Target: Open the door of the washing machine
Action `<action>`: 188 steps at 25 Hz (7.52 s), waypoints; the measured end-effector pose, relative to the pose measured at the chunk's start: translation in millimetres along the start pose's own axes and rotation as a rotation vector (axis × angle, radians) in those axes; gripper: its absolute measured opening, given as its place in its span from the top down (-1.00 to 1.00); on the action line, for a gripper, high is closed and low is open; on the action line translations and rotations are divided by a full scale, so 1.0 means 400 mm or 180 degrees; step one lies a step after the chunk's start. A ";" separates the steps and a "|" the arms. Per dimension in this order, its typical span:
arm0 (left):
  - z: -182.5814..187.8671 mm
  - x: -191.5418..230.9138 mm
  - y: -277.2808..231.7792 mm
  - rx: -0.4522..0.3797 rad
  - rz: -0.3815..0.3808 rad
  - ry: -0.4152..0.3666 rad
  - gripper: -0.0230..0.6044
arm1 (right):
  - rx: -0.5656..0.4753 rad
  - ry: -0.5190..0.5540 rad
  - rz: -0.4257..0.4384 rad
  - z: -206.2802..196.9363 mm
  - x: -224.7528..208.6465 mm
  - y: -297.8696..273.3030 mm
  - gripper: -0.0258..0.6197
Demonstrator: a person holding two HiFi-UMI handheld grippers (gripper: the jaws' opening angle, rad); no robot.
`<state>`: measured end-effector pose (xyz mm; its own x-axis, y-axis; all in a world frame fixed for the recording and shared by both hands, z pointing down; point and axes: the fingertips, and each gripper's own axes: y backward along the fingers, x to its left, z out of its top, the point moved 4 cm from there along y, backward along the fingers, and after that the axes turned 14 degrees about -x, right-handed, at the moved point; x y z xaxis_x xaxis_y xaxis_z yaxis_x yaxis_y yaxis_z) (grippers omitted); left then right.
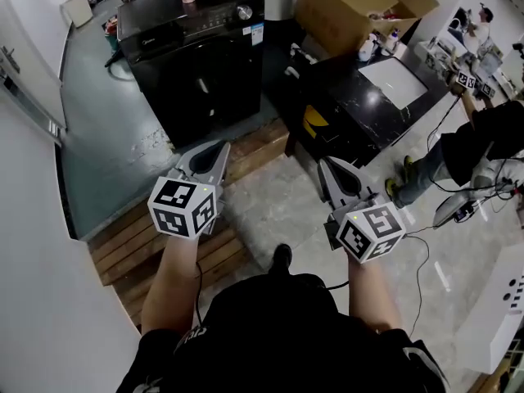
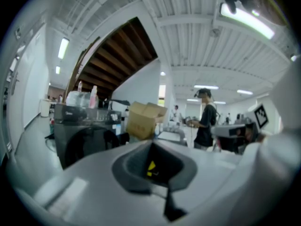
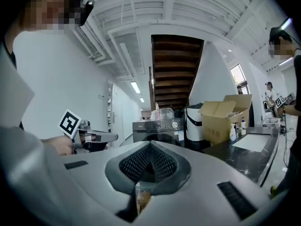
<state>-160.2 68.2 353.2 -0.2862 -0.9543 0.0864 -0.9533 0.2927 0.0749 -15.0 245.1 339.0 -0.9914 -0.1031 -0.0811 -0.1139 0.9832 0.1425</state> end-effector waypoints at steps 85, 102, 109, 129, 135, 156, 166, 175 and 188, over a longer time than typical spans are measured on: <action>-0.124 0.773 -1.035 0.0249 0.0691 0.0389 0.90 | 0.1243 -0.0153 0.1577 -0.364 -0.628 -1.241 0.74; -0.131 0.792 -1.028 0.0312 0.1006 0.0413 0.90 | 0.1611 0.0230 0.2431 -0.497 -0.536 -1.469 0.45; -0.135 0.810 -0.987 0.0311 0.1155 0.0445 0.90 | 0.1779 0.0607 0.2502 -0.565 -0.529 -1.518 0.41; -0.140 0.837 -0.918 0.0379 0.1287 0.0462 0.90 | 0.2117 0.1504 0.2852 -0.690 -0.536 -1.538 0.40; -0.138 0.844 -0.897 0.0336 0.1313 0.0471 0.90 | 0.2072 0.1717 0.2925 -0.699 -0.529 -1.534 0.45; -0.159 0.778 -0.855 0.0198 0.1129 0.0417 0.90 | 0.2373 0.1658 0.2681 -0.708 -0.523 -1.540 0.46; -0.139 0.770 -0.783 0.0128 0.1137 0.0392 0.90 | 0.2545 0.1828 0.2710 -0.709 -0.529 -1.539 0.49; -0.141 0.798 -0.764 0.0103 0.1255 0.0386 0.90 | 0.2500 0.1891 0.2763 -0.710 -0.530 -1.546 0.47; -0.140 0.802 -0.671 -0.0106 0.1455 0.0436 0.90 | 0.1937 0.1073 0.2431 -0.692 -0.480 -1.273 0.51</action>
<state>9.4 -313.0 416.4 -0.6581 -0.7110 0.2478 -0.7283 0.6846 0.0302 215.4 -277.6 554.9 -0.7629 0.6361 0.1156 0.5128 0.7043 -0.4909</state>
